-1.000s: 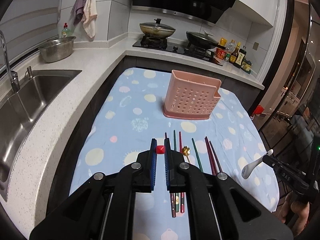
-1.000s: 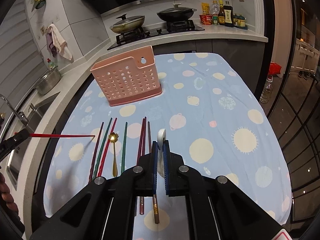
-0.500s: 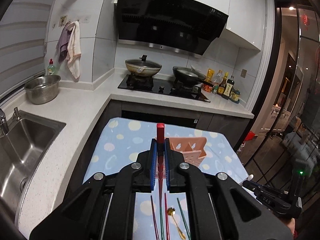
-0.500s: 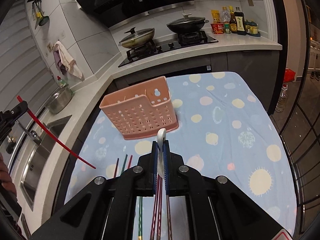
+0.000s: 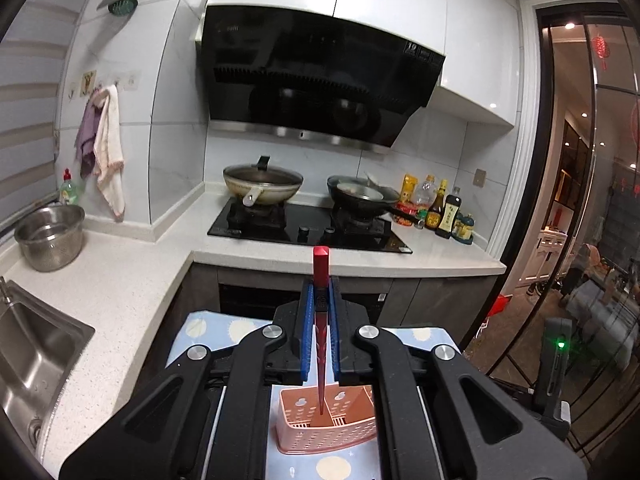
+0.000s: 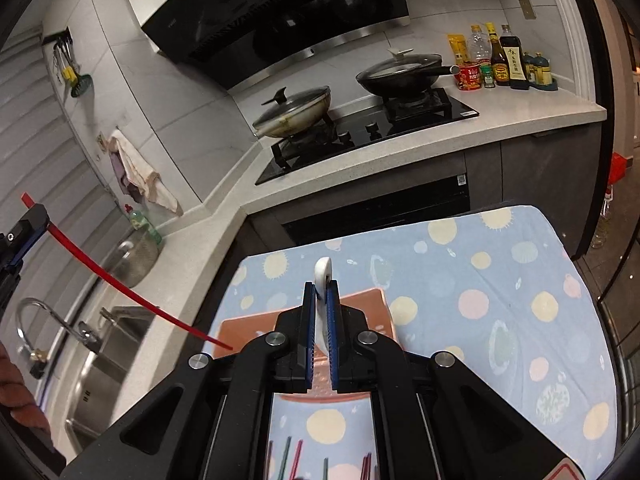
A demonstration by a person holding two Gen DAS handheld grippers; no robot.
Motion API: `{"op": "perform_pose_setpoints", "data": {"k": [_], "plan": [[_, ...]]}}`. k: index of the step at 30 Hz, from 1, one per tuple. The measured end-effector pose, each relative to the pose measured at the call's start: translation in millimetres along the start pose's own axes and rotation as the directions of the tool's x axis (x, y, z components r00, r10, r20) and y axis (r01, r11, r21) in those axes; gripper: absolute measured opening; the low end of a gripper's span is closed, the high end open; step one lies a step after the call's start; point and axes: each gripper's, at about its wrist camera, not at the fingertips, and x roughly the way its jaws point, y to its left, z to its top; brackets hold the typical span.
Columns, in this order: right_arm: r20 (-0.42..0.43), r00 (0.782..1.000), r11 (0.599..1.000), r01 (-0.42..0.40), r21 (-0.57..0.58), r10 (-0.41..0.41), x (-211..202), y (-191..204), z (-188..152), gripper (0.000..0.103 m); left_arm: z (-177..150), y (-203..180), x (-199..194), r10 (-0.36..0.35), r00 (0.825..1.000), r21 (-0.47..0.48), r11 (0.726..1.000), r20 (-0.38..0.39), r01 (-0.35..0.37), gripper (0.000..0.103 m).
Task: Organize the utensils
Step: 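Lift and carry the red chopstick and white spoon over the pink holder with both tools, then open the left tool dropping the chopstick into the holder while the right tool releases the spoon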
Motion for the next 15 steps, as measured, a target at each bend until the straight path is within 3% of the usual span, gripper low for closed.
{"op": "perform_pose_setpoints", "data": {"k": [7,11,15], "plan": [[-0.082,0.996,1.0,0.03,-0.004,-0.03,45.8,-10.1,-7.2,0.006,-29.5,14.1,43.5,0.031,0.994,-0.021,0.999,-0.104,-0.034,0.007],[-0.082,0.995,0.998,0.054,-0.02,-0.055,53.2,-12.4,-12.4,0.009,-44.4,21.2,58.1,0.043,0.989,-0.024,0.999,-0.145,-0.047,0.007],[-0.052,0.995,0.995,0.083,-0.046,-0.086,47.5,-10.3,-12.7,0.021,-53.4,22.2,60.1,0.068,0.984,-0.024,0.997,-0.164,-0.073,0.011]]}}
